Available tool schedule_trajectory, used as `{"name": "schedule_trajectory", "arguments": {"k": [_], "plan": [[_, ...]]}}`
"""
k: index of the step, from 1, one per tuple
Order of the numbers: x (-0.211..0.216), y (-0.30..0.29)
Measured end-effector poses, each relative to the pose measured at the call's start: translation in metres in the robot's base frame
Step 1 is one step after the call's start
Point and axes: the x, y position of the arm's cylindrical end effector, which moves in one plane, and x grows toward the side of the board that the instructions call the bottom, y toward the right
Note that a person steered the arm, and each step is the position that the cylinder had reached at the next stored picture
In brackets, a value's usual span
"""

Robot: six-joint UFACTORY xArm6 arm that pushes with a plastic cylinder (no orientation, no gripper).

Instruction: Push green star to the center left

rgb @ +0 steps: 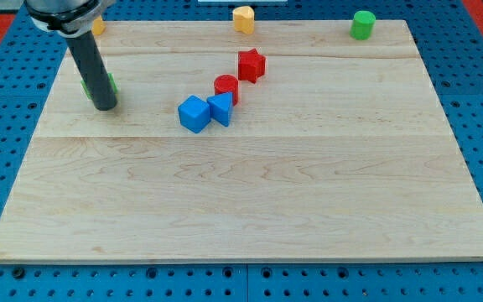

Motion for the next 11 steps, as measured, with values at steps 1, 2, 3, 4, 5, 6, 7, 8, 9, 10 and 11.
{"name": "schedule_trajectory", "arguments": {"k": [1, 2, 3, 4, 5, 6, 7, 8, 9, 10, 11], "plan": [[-0.015, 0.044], [-0.044, 0.06], [-0.056, 0.031], [-0.057, -0.014], [-0.057, -0.041], [-0.058, -0.017], [-0.06, 0.0], [-0.053, -0.026], [-0.044, -0.058], [-0.044, -0.059], [-0.053, -0.012]]}}
